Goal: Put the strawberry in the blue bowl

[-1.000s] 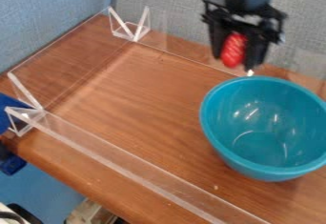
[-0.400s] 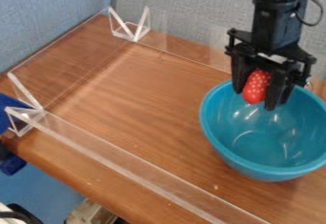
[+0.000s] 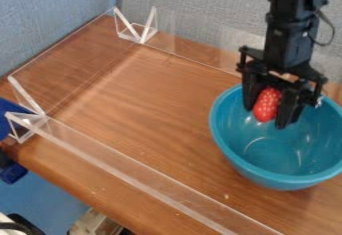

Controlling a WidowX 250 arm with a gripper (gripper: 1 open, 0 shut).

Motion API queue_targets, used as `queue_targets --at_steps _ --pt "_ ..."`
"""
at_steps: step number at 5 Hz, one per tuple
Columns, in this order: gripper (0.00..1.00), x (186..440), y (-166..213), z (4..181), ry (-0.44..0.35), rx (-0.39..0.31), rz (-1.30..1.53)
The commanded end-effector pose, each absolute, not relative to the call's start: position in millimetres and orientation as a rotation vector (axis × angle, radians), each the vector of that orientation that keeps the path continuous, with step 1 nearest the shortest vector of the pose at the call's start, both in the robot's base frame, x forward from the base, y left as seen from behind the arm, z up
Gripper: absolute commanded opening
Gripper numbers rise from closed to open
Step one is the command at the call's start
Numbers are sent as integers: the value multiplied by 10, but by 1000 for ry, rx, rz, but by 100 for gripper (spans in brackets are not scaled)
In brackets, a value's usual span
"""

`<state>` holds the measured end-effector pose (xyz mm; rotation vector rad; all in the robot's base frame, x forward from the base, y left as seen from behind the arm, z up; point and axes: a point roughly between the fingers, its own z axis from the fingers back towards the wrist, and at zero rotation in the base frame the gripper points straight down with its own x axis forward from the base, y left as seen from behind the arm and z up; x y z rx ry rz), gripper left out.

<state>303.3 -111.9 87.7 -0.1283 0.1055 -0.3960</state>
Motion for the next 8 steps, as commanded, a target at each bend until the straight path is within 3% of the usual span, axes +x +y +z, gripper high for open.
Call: queue_targets --at_steps 1,3,4,7,8 --pt "0 3044 -1184 871 88 -129 -418" --pt "0 3062 -1186 605 127 -120 -419" --pt "100 3069 -1181 567 133 -115 -414" --pt "100 3054 -1159 923 82 -56 -392" --pt "100 3044 -1146 1142 44 -26 -381"
